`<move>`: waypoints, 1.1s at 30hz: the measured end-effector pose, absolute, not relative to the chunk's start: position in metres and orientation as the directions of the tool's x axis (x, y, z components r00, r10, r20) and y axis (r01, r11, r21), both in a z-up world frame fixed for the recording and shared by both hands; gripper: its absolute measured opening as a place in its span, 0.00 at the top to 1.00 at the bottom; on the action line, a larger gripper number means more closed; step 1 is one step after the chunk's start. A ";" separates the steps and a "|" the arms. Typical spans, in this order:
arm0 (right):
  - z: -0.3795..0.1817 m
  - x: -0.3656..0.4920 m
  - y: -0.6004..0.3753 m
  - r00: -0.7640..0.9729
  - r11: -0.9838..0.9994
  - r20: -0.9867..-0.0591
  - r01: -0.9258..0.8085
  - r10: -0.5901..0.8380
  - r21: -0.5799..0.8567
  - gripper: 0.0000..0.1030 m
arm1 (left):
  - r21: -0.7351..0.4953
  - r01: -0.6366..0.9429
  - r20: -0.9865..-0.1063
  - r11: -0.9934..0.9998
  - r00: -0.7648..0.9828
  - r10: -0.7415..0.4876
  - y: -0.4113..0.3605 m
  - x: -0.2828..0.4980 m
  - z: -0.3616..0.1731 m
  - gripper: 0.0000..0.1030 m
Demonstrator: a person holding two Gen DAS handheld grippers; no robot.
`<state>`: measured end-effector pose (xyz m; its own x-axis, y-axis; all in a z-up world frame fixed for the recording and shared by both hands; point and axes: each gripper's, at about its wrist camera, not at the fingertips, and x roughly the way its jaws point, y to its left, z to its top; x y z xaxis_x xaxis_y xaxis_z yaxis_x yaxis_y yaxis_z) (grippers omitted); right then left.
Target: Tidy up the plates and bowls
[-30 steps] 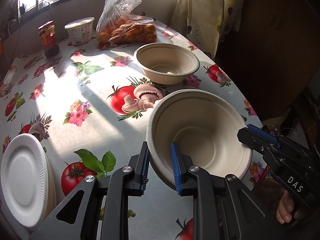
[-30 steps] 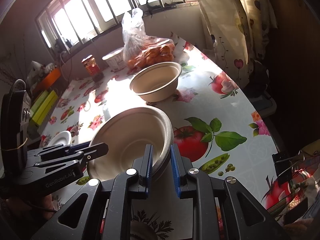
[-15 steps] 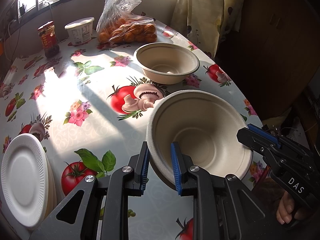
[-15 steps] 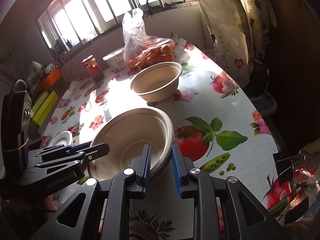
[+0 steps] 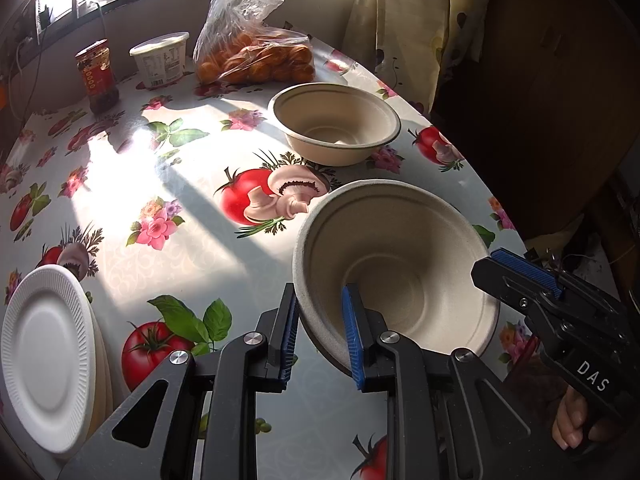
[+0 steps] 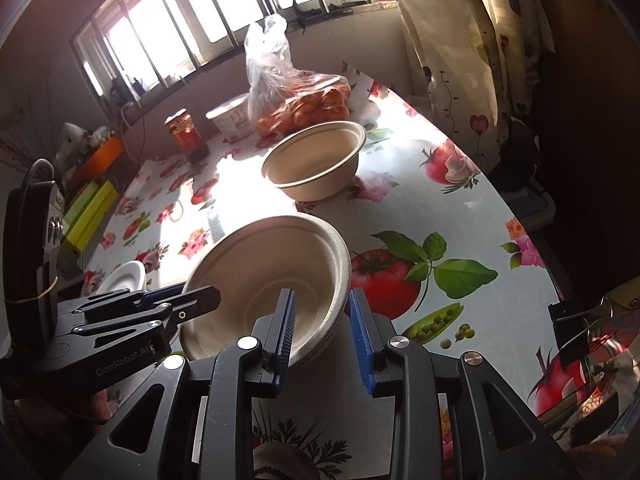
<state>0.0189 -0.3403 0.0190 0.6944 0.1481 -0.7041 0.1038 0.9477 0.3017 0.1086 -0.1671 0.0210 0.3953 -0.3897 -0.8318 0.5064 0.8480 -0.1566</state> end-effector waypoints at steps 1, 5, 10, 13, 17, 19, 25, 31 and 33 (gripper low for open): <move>0.019 0.019 -0.340 0.695 0.948 -0.704 0.104 0.147 0.301 0.73 | -0.157 0.507 -0.831 0.848 0.395 -0.391 -0.166 0.109 0.021 0.78; 0.019 0.018 -0.340 0.695 0.948 -0.704 0.105 0.147 0.301 0.71 | -0.157 0.506 -0.833 0.848 0.393 -0.389 -0.167 0.109 0.021 0.77; 0.019 0.019 -0.340 0.697 0.948 -0.702 0.102 0.148 0.302 0.70 | -0.170 0.512 -0.830 0.842 0.386 -0.402 -0.169 0.108 0.020 0.67; 0.020 0.019 -0.340 0.697 0.947 -0.702 0.104 0.148 0.303 0.69 | -0.169 0.509 -0.831 0.844 0.387 -0.400 -0.168 0.108 0.021 0.67; 0.020 0.019 -0.340 0.697 0.948 -0.702 0.103 0.148 0.303 0.67 | -0.169 0.505 -0.830 0.847 0.391 -0.399 -0.167 0.110 0.023 0.67; 0.020 0.020 -0.340 0.696 0.948 -0.702 0.103 0.148 0.302 0.67 | -0.171 0.502 -0.830 0.848 0.390 -0.399 -0.167 0.112 0.023 0.67; 0.020 0.021 -0.340 0.696 0.947 -0.702 0.104 0.148 0.303 0.66 | -0.178 0.494 -0.827 0.851 0.393 -0.402 -0.164 0.117 0.025 0.67; 0.025 0.029 -0.342 0.699 0.947 -0.699 0.104 0.148 0.304 0.66 | -0.179 0.486 -0.821 0.855 0.405 -0.402 -0.161 0.127 0.031 0.67; 0.027 0.034 -0.344 0.700 0.947 -0.699 0.104 0.147 0.304 0.66 | -0.179 0.484 -0.816 0.857 0.413 -0.404 -0.161 0.131 0.033 0.67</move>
<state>0.0335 -0.3436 0.0273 0.7002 0.1474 -0.6986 0.1036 0.9472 0.3036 0.1307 -0.1615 0.0333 0.4127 -0.4039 -0.8164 0.4838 0.8566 -0.1793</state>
